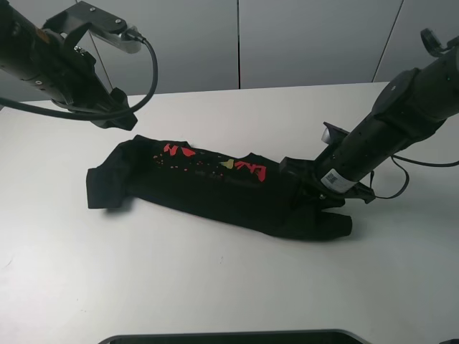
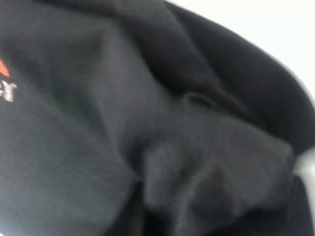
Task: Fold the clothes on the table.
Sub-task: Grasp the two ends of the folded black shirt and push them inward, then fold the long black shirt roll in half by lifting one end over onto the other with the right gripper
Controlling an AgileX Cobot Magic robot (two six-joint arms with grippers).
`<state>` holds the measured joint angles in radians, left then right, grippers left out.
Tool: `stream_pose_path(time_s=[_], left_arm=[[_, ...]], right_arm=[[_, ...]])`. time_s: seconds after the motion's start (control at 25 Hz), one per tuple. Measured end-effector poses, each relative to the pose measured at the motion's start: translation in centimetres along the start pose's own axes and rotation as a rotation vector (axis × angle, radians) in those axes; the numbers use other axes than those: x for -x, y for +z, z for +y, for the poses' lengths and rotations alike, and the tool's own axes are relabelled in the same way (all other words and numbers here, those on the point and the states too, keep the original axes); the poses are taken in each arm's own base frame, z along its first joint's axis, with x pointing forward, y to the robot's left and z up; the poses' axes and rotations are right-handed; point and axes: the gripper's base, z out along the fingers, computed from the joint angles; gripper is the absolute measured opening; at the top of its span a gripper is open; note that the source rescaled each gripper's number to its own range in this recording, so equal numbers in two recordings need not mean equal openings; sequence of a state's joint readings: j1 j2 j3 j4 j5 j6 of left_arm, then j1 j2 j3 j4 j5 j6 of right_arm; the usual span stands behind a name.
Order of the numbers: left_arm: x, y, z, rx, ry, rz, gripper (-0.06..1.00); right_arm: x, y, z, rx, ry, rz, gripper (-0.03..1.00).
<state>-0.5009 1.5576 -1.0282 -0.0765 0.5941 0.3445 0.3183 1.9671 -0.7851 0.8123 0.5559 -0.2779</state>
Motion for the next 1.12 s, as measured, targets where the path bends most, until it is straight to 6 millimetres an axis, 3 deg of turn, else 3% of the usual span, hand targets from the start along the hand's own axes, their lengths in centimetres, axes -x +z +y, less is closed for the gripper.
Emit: stream_pose_path(time_s=[0.28, 0.4, 0.52, 0.72, 0.88, 1.12], left_arm=[[0.0, 0.0, 0.0, 0.0, 0.0, 0.0, 0.99], [0.0, 0.0, 0.0, 0.0, 0.0, 0.0, 0.99], [0.0, 0.0, 0.0, -0.001, 0.0, 0.002, 0.99], [-0.1, 0.0, 0.0, -0.004, 0.0, 0.01, 0.99], [-0.1, 0.0, 0.0, -0.005, 0.0, 0.013, 0.99], [0.1, -1.1, 0.0, 0.005, 0.001, -0.019, 0.99]], right_arm=[[0.4, -0.2, 0.2, -0.036, -0.087, 0.032, 0.08], [0.7, -1.5, 0.4, -0.127, -0.146, 0.025, 0.08], [1.4, -4.2, -0.2, -0.318, -0.221, -0.027, 0.08], [3.0, -12.6, 1.2, -0.559, -0.251, -0.224, 0.08], [2.7, -16.8, 4.3, -0.406, -0.26, -0.303, 0.08], [2.0, -15.4, 8.1, -0.013, -0.303, -0.225, 0.08]])
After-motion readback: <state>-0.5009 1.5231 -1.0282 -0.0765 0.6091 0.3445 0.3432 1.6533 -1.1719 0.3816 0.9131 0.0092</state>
